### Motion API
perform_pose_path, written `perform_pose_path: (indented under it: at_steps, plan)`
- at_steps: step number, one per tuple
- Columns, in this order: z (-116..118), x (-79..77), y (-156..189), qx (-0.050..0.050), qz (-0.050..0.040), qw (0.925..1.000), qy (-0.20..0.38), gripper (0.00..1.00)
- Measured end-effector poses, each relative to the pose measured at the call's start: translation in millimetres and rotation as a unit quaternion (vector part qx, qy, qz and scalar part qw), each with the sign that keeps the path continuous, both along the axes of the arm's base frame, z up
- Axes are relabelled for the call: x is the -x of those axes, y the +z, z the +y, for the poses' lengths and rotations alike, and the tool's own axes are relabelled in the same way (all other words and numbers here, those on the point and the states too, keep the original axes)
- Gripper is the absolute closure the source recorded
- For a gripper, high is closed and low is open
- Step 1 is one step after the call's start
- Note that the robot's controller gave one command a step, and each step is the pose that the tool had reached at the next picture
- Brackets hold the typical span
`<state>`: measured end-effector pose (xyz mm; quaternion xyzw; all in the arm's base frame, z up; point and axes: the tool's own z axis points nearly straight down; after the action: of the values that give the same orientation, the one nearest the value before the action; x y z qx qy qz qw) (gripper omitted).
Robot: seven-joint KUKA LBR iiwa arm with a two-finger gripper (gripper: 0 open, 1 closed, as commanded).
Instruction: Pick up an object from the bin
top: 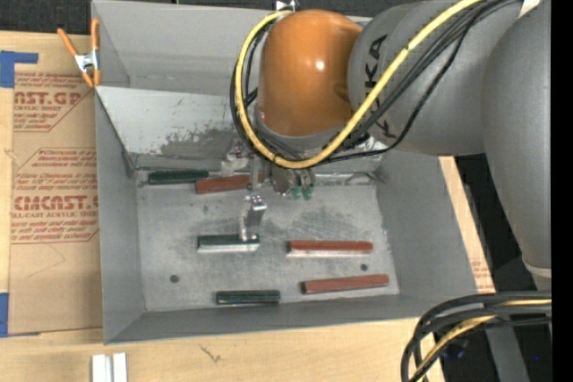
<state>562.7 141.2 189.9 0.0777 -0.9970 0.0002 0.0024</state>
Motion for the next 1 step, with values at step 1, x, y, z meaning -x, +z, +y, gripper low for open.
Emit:
perform_pose_path:
  at_steps: [1]
  plan:
    - [5.3,13.5,35.5,-0.001,-0.0063,0.9944,0.106,0.00]
